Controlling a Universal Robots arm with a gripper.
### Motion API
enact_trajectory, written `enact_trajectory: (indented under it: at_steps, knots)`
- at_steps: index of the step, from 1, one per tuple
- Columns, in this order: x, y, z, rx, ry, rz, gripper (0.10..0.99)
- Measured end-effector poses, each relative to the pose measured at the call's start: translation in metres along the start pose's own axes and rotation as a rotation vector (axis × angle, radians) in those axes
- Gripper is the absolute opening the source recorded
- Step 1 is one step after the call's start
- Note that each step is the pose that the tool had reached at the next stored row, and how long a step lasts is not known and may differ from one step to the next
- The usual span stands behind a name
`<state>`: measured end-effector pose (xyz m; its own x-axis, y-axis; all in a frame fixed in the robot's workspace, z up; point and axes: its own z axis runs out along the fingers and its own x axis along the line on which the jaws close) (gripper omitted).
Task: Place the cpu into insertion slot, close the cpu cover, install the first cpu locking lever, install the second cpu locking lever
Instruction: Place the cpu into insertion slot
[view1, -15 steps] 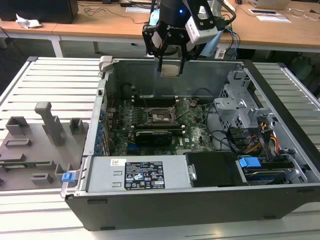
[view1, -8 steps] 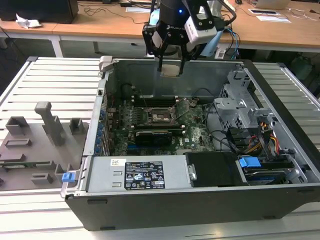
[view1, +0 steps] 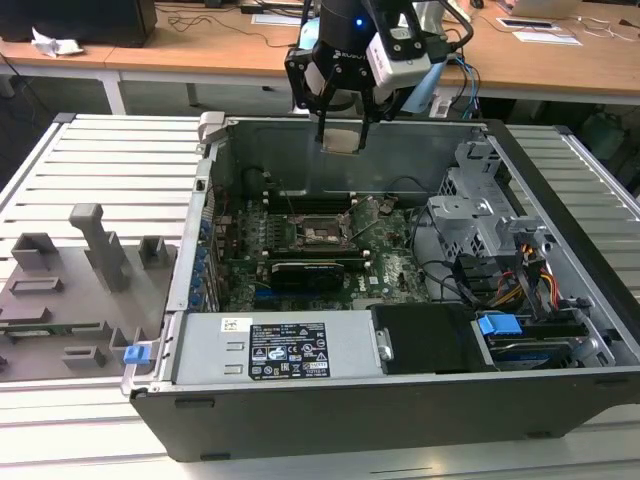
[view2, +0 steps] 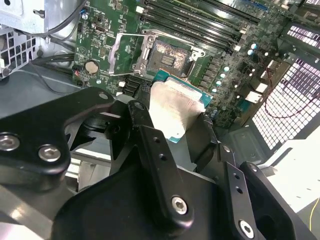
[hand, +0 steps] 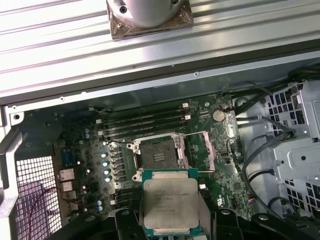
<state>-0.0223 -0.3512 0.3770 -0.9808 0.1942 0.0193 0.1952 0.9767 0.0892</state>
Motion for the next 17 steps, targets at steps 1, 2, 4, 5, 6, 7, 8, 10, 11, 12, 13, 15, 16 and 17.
enact_trajectory:
  at_steps: [1,2,4,5,6,7,8,10,11,12,13,15,16,17]
  knots:
    - [0.0,0.0,0.0,0.0,-0.0004,0.004,0.529]
    - [0.0,0.0,0.0,0.0,-0.0006,0.007,0.529]
    - [0.0,0.0,0.0,0.0,-0.0013,0.014,0.529]
    - [0.0,0.0,0.0,0.0,-0.0015,0.017,0.529]
    - [0.0,0.0,0.0,0.0,-0.0017,0.019,0.529]
    - [0.0,0.0,0.0,0.0,-0.002,0.022,0.529]
    - [0.0,0.0,0.0,-0.001,-0.0023,0.026,0.529]
    - [0.0,0.0,0.0,-0.001,-0.0029,0.032,0.529]
    - [0.0,0.0,0.0,-0.001,-0.0031,0.035,0.529]
    - [0.0,0.0,0.0,-0.001,-0.0034,0.038,0.529]
    - [0.0,0.0,0.0,-0.001,-0.0036,0.04,0.529]
    - [0.0,0.0,0.0,-0.001,-0.0048,0.053,0.529]
    - [0.0,0.0,0.0,-0.001,-0.0052,0.059,0.529]
    - [0.0,0.0,0.0,-0.001,-0.0056,0.063,0.529]
